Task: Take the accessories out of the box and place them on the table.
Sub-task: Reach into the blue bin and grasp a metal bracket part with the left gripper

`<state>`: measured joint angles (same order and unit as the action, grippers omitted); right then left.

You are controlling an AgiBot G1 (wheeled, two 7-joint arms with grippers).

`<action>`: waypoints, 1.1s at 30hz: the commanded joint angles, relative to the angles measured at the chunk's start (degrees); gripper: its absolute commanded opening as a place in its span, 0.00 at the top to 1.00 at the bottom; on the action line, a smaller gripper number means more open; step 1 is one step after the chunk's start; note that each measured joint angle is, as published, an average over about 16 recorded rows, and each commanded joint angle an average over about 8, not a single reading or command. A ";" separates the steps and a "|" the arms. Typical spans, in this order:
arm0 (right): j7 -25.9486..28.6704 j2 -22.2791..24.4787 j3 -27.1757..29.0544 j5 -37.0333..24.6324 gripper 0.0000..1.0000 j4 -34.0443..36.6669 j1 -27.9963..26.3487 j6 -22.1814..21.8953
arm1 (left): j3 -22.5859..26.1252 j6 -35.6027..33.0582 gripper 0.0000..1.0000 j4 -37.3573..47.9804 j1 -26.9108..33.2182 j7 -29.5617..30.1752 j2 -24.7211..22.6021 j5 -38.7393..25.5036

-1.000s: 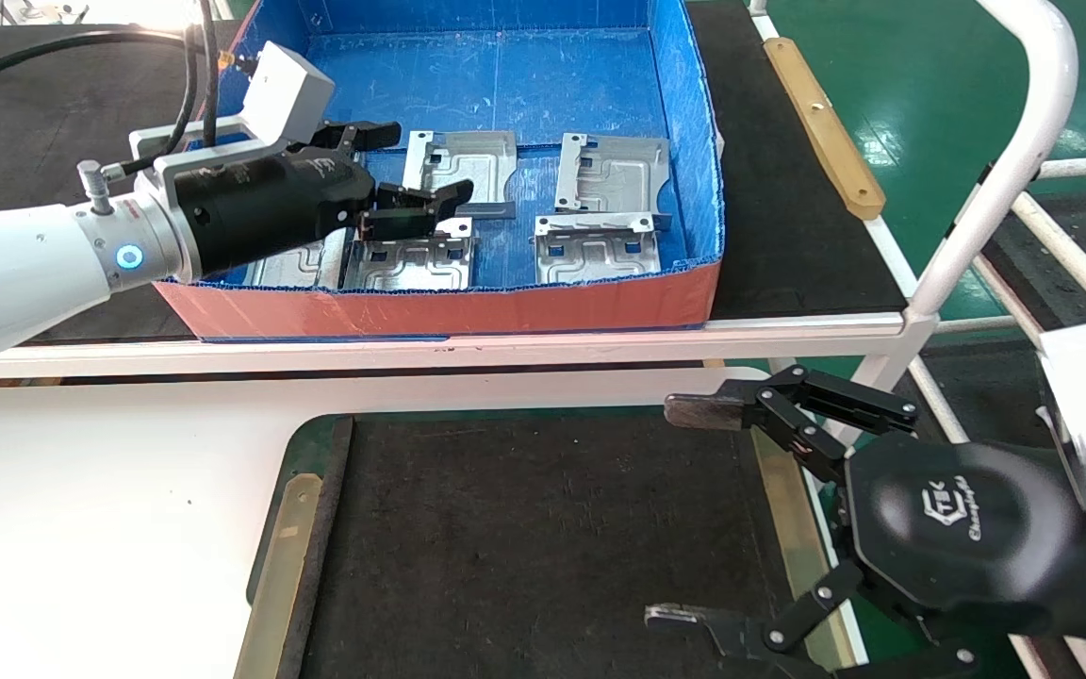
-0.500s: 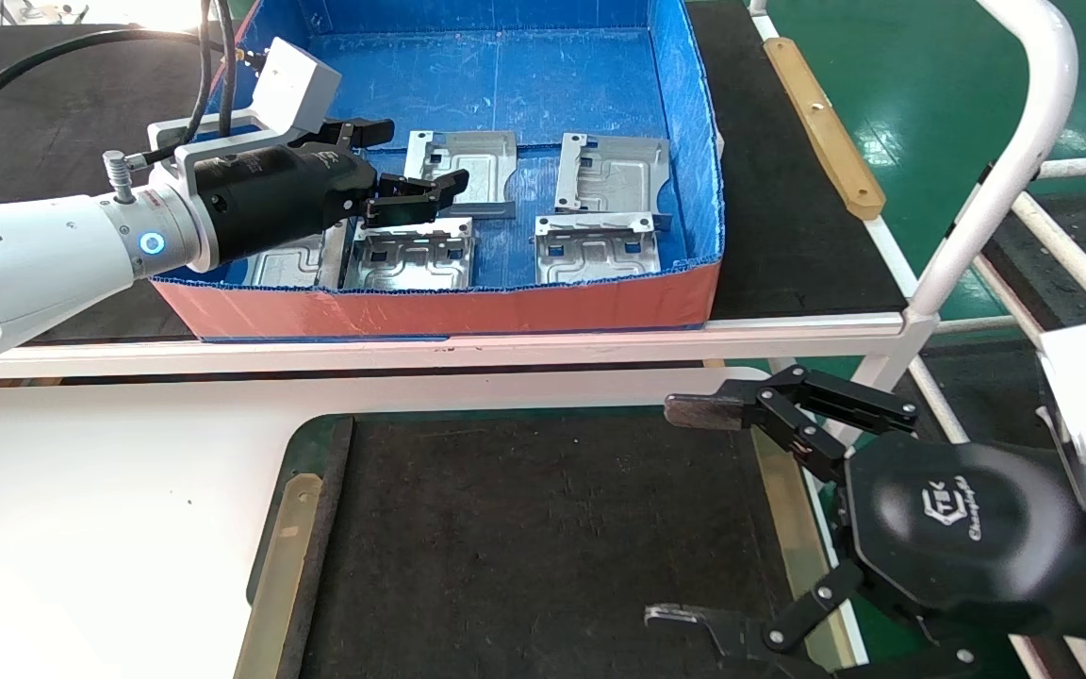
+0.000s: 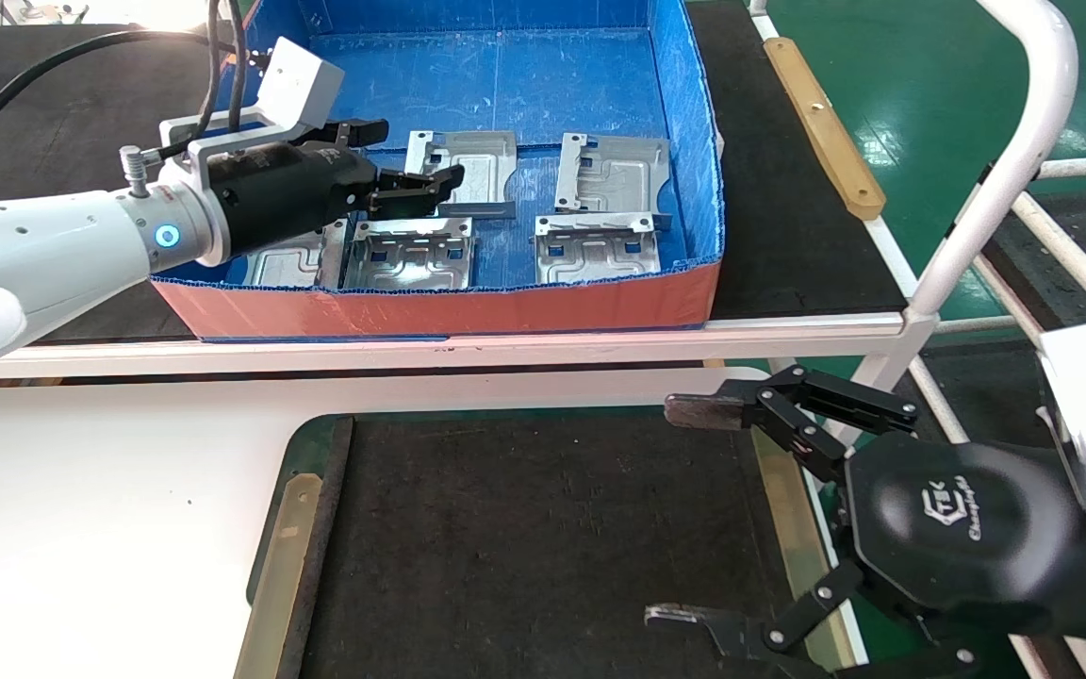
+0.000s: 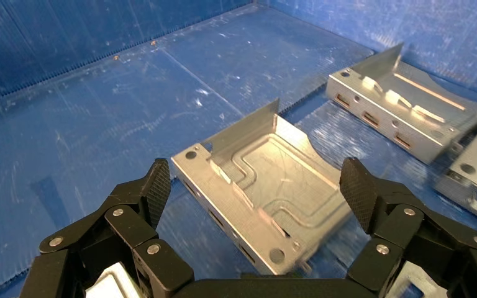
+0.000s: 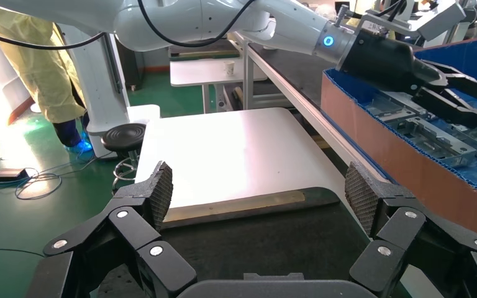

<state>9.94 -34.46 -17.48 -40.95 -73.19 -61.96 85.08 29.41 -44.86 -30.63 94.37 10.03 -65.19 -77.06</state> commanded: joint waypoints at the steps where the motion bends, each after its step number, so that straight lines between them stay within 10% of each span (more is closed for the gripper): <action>1: 0.00 0.00 0.00 0.00 0.00 0.00 0.00 0.00 | 0.09 0.52 0.00 0.67 0.38 0.10 -0.53 -0.21; 19: -0.02 0.02 -0.04 0.03 0.00 0.01 0.00 -0.03 | 1.05 3.31 0.00 5.18 1.68 -0.17 -2.56 -2.06; 21: -0.03 0.02 -0.03 0.03 0.00 0.01 0.00 -0.03 | 1.13 3.35 0.21 5.44 1.77 -0.11 -2.60 -2.17; 27: -0.03 0.02 -0.03 0.04 0.70 0.01 0.01 -0.04 | 1.21 3.35 0.96 5.58 1.86 -0.09 -2.59 -2.29; 30: -0.03 0.02 -0.03 0.04 1.00 0.01 0.00 -0.04 | 1.18 3.32 1.00 5.44 1.82 -0.11 -2.57 -2.28; 33: -0.02 0.02 -0.03 0.04 1.00 0.01 0.00 -0.04 | 1.14 3.29 1.00 5.32 1.76 -0.12 -2.56 -2.24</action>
<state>9.91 -34.43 -17.52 -40.90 -73.18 -61.95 85.04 30.56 -41.56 -25.29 96.14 9.91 -67.75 -79.30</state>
